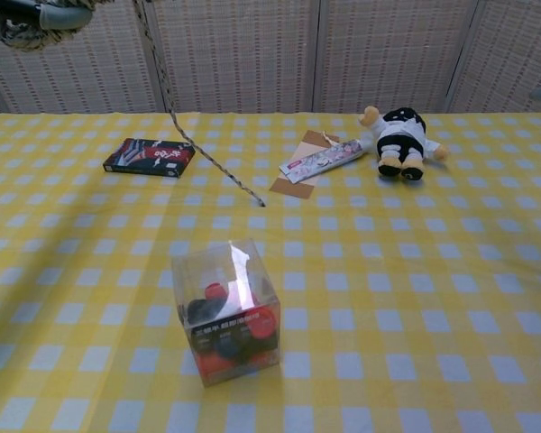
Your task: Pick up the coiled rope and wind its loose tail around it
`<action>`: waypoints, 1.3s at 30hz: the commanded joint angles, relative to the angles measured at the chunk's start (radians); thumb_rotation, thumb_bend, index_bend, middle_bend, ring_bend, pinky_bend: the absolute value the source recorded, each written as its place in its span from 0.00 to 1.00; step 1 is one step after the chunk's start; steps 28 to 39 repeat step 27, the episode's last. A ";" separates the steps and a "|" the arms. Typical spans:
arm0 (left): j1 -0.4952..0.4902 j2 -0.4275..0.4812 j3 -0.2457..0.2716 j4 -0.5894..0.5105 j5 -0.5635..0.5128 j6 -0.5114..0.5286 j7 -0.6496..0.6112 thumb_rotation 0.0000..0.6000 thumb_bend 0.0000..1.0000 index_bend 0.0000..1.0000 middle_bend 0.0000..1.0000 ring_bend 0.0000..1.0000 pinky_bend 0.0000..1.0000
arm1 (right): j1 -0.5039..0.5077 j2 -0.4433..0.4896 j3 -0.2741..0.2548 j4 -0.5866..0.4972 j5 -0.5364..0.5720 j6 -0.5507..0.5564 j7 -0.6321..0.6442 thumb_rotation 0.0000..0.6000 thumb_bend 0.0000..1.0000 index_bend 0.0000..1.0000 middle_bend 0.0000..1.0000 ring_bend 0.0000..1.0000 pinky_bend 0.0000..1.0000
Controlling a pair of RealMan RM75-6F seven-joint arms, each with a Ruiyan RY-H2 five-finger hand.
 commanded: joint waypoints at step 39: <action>0.003 -0.008 0.010 0.023 0.029 0.033 0.016 1.00 0.29 0.77 0.75 0.51 0.07 | -0.480 0.040 -0.070 0.189 -0.143 0.322 0.216 1.00 0.25 0.10 0.07 0.00 0.00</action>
